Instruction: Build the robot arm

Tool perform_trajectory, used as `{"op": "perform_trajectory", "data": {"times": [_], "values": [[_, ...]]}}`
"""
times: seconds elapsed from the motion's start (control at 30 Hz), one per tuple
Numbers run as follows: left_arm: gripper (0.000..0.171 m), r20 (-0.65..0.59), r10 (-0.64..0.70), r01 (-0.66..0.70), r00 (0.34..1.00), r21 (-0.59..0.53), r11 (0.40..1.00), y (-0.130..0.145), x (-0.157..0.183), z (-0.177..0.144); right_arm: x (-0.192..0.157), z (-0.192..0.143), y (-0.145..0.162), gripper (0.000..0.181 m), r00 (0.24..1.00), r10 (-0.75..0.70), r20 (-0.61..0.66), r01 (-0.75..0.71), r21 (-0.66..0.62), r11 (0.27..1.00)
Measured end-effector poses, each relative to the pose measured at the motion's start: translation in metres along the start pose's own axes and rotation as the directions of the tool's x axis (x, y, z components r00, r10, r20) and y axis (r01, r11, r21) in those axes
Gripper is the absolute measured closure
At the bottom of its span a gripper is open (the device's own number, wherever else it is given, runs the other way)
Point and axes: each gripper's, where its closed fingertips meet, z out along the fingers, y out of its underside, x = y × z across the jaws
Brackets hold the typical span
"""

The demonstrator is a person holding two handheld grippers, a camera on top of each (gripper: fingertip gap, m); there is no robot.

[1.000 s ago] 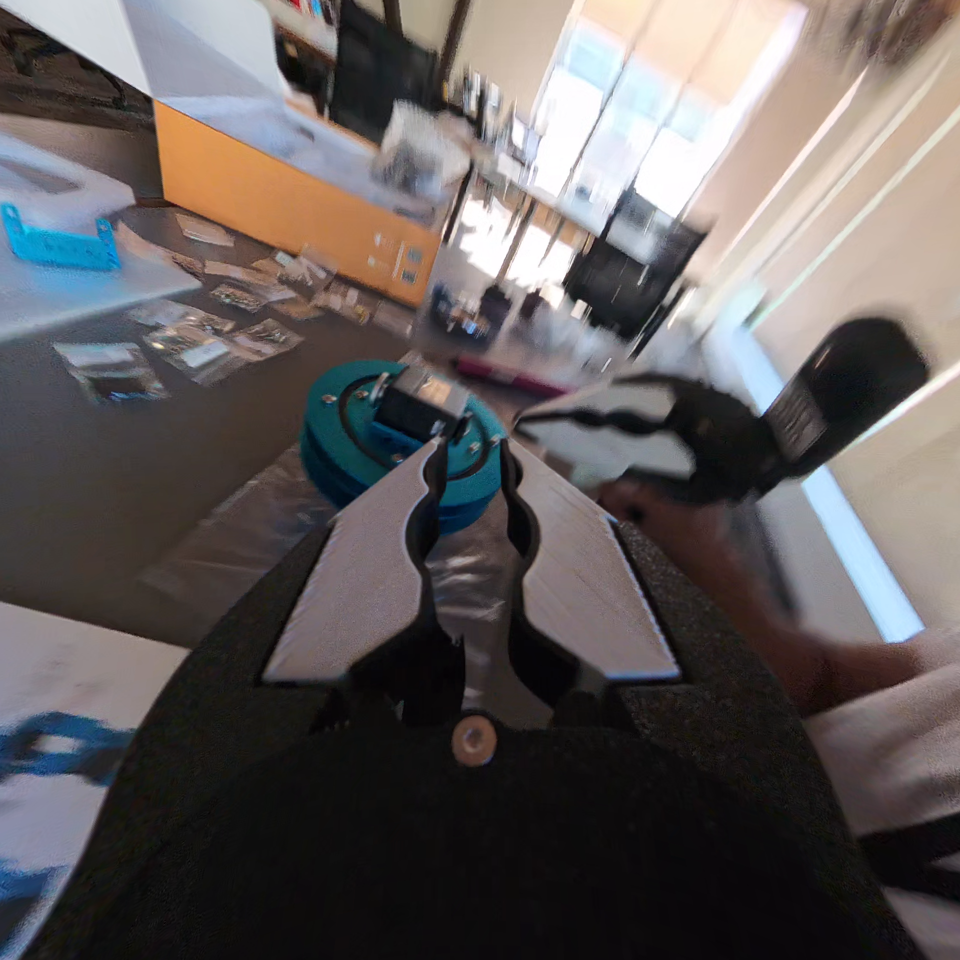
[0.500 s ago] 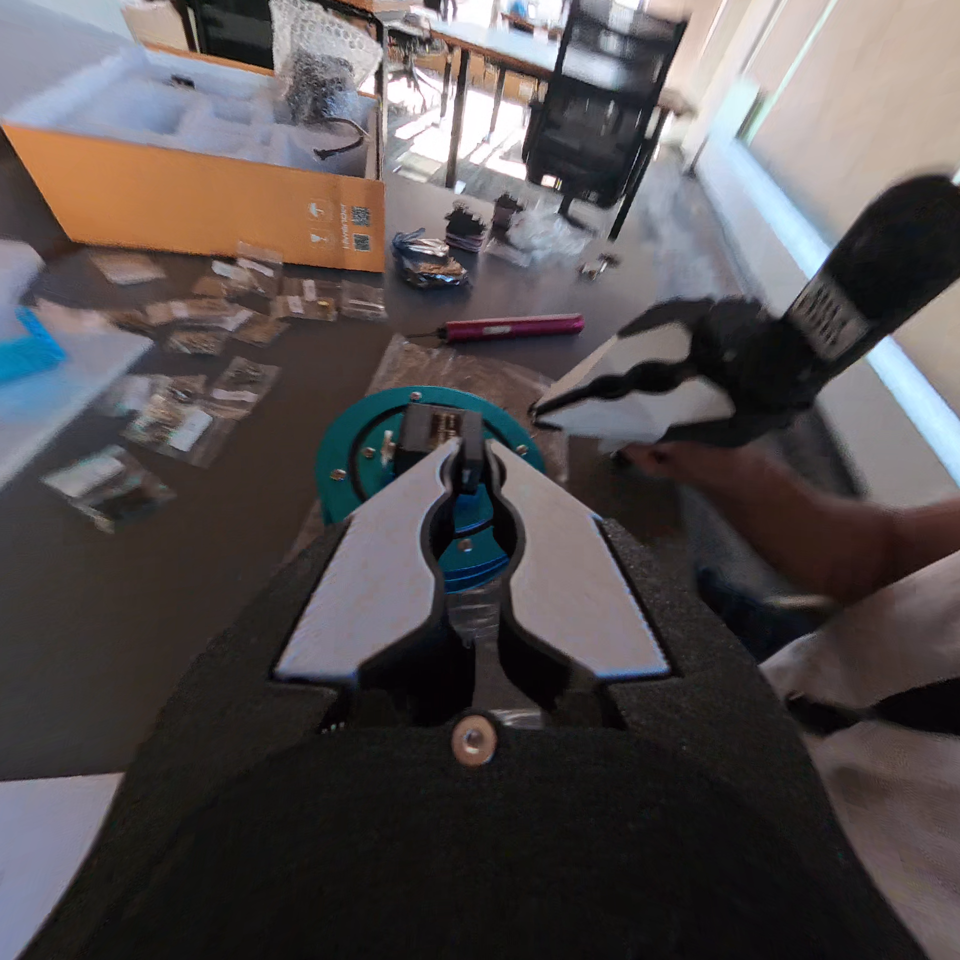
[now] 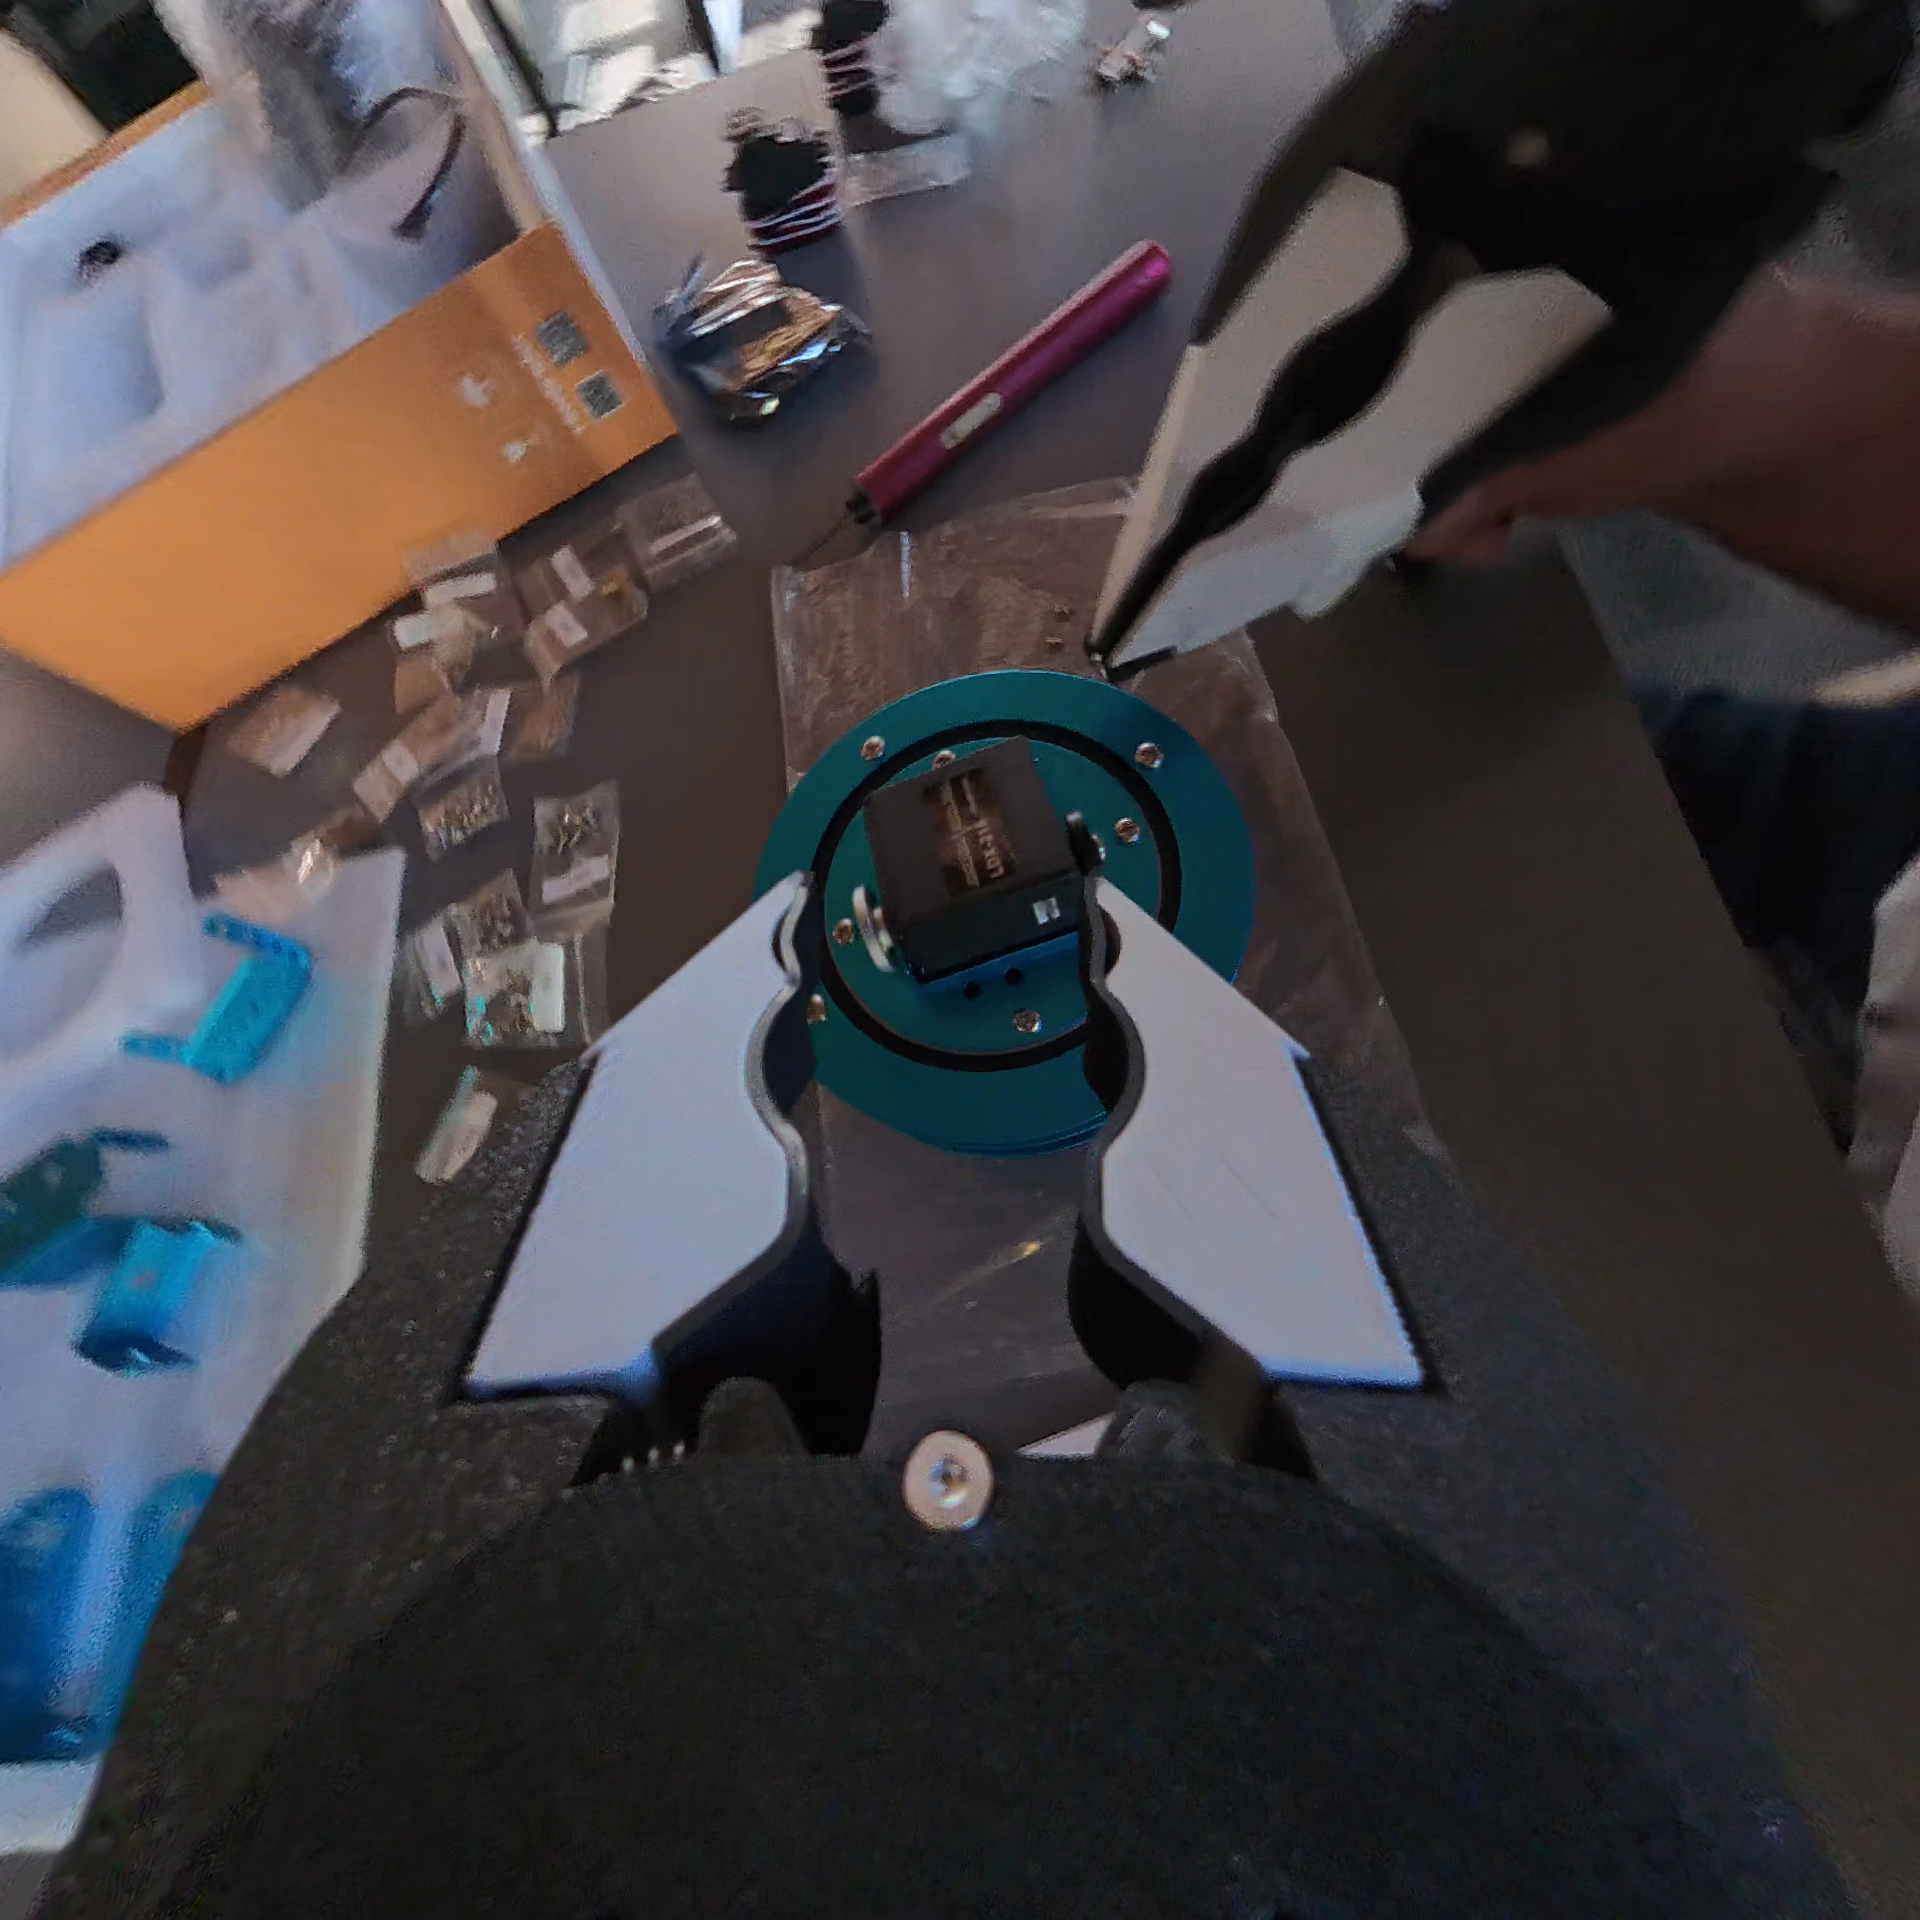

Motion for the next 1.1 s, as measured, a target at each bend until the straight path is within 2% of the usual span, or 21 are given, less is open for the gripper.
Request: {"op": "perform_trajectory", "data": {"times": [0.07, 0.13, 0.23, 0.37, 0.5, 0.57, 0.73, 0.9, 1.1], "values": [[0.122, -0.090, 0.110, -0.114, 0.990, -0.044, 0.992, -0.007, 0.004, -0.001, 0.005, -0.002, -0.001, 0.181, 1.000, 0.007, -0.021, -0.007, 0.002, 1.000], [0.121, -0.201, 0.250, -0.271, 0.947, -0.082, 0.959, -0.013, 0.008, 0.000, 0.011, -0.003, -0.001, 0.181, 0.997, 0.036, -0.069, -0.036, -0.001, 0.999], [0.117, -0.329, 0.449, -0.523, 0.831, -0.189, 0.831, -0.006, 0.003, 0.007, 0.003, -0.003, 0.000, 0.181, 0.990, 0.116, -0.086, -0.115, 0.020, 0.993], [0.116, -0.541, 0.472, -0.678, 0.696, -0.278, 0.681, 0.008, 0.006, 0.015, -0.001, -0.005, 0.002, 0.181, 0.980, 0.134, -0.149, -0.132, 0.020, 0.991], [0.115, -0.642, 0.467, -0.753, 0.608, -0.281, 0.595, 0.012, 0.008, 0.027, -0.003, -0.008, -0.002, 0.181, 0.968, 0.212, -0.134, -0.208, 0.040, 0.977], [0.121, -0.684, 0.449, -0.776, 0.576, -0.284, 0.563, 0.019, 0.009, 0.030, -0.005, -0.007, -0.001, 0.181, 0.964, 0.236, -0.122, -0.233, 0.042, 0.972], [0.122, -0.694, 0.461, -0.786, 0.553, -0.251, 0.566, 0.018, 0.011, 0.031, -0.003, -0.005, 0.001, 0.181, 0.959, 0.236, -0.159, -0.231, 0.048, 0.972], [0.123, -0.649, 0.477, -0.747, 0.592, -0.221, 0.627, 0.017, 0.011, 0.029, -0.001, 0.002, -0.002, 0.181, 0.962, 0.218, -0.166, -0.213, 0.049, 0.976], [0.124, -0.629, 0.448, -0.716, 0.635, -0.261, 0.648, 0.020, 0.011, 0.026, 0.002, 0.012, 0.006, 0.181, 0.962, 0.223, -0.156, -0.228, -0.013, 0.974]]}}
